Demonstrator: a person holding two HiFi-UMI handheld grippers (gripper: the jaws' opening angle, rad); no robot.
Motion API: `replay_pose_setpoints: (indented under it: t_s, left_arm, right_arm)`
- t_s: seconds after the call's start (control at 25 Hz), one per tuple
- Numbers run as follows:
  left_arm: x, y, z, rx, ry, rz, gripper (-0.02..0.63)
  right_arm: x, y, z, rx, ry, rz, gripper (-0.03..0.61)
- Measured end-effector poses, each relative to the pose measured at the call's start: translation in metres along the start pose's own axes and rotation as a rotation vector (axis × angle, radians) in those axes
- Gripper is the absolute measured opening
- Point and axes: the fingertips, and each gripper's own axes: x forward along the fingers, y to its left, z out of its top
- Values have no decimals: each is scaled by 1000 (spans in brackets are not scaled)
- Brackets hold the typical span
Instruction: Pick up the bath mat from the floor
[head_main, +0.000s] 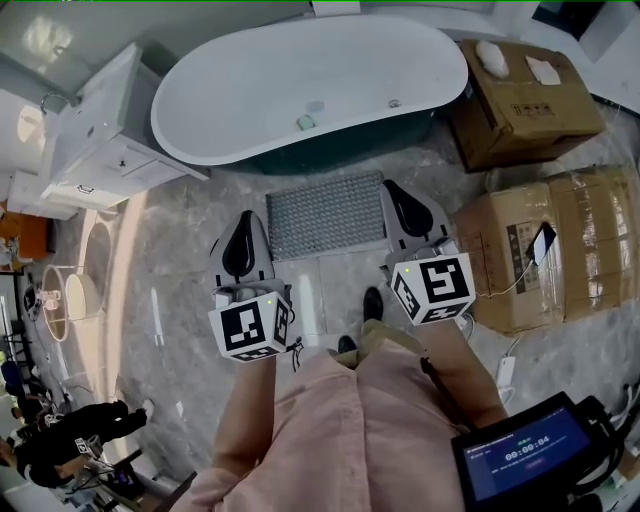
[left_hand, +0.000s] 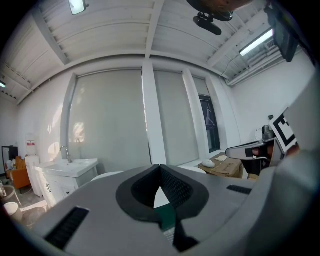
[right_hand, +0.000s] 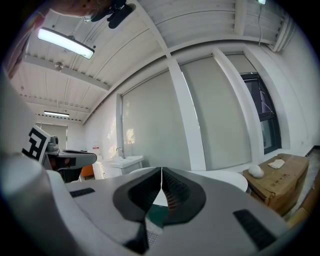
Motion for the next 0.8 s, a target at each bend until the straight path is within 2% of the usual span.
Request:
replay_pose_setpoints:
  t_s: [0.44,0.8]
  left_arm:
    - [20,6,22,39,-19,55,25]
    - [34,34,24,46,-45,68,25]
  right_arm:
    - [30,-21,17,15,-30,37,18]
    - [59,-12,28,15,-66,42,18]
